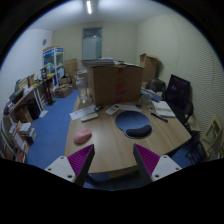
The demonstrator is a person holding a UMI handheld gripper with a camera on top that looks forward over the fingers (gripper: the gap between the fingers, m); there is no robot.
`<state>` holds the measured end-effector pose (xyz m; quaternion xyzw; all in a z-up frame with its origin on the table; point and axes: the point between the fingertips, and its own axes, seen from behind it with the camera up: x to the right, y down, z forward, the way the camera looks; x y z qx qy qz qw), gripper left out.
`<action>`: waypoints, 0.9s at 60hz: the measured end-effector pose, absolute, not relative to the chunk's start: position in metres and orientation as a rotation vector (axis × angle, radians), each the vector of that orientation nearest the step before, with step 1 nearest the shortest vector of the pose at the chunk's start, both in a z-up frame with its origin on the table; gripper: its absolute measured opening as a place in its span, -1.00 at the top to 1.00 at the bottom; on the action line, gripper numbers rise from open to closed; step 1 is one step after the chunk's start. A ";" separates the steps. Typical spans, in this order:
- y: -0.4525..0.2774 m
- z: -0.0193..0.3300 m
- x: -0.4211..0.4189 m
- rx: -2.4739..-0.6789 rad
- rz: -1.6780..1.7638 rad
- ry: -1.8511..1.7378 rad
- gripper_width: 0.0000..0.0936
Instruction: Arrange mouse
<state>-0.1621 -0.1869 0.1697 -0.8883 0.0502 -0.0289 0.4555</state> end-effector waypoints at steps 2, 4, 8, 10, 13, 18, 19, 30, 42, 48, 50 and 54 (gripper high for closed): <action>-0.184 0.169 -0.166 -2.183 -0.067 0.105 -0.70; -0.180 0.166 -0.171 -2.178 -0.060 0.086 -0.70; -0.168 0.154 -0.184 -2.192 -0.037 0.064 -0.71; -0.160 0.145 -0.195 -2.205 -0.023 0.060 -0.71; -0.155 0.135 -0.205 -2.214 0.007 0.049 -0.71; -0.144 0.112 -0.230 -2.249 0.037 0.006 -0.73; -0.139 0.106 -0.239 -2.258 0.042 -0.006 -0.73; -0.103 0.051 -0.306 -2.283 0.150 -0.115 -0.80; -0.049 -0.004 -0.320 -2.297 0.116 -0.145 -0.80; -0.021 -0.012 -0.321 -2.278 0.119 -0.122 -0.77; -0.012 -0.013 -0.322 -2.271 0.112 -0.122 -0.79; 0.004 -0.014 -0.324 -2.266 0.097 -0.115 -0.79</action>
